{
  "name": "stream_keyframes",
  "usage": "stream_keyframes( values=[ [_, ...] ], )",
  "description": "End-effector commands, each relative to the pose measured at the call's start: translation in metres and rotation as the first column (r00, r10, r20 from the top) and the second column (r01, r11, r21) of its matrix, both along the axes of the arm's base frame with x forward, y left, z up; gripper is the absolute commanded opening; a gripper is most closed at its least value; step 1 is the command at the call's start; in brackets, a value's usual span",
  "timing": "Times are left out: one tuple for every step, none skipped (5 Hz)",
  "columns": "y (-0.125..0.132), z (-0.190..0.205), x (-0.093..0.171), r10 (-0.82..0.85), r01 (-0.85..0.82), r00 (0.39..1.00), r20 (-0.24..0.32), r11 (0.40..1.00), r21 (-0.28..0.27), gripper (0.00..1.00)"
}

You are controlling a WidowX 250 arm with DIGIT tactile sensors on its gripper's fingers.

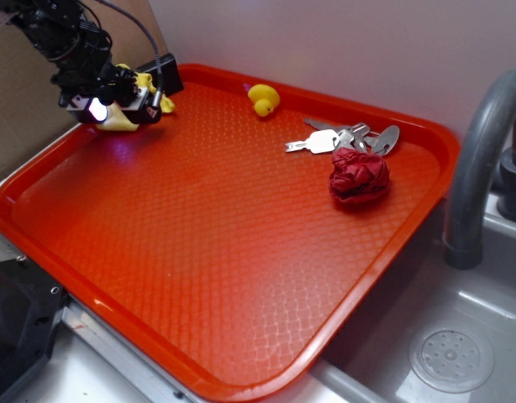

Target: Grab the yellow cloth.

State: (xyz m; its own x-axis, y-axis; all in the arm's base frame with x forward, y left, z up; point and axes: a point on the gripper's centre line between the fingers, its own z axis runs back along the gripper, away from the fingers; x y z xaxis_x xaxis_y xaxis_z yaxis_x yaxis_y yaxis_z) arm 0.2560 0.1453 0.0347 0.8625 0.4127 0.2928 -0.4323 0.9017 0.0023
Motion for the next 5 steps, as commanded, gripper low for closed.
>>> stream_keyframes(
  values=[
    [0.006,0.013,0.021,-0.03,0.028,0.996,0.083,0.999,0.025,1.0],
    [0.007,0.012,0.017,-0.015,0.012,0.997,0.074,0.999,0.042,0.0],
    [0.007,0.01,0.015,-0.021,0.018,0.998,0.066,0.999,0.042,0.0],
    [0.004,0.008,0.012,-0.026,0.023,0.998,0.063,0.999,0.046,0.0],
    [0.003,0.005,0.01,-0.025,0.023,0.998,0.058,0.999,0.047,0.0]
  ],
)
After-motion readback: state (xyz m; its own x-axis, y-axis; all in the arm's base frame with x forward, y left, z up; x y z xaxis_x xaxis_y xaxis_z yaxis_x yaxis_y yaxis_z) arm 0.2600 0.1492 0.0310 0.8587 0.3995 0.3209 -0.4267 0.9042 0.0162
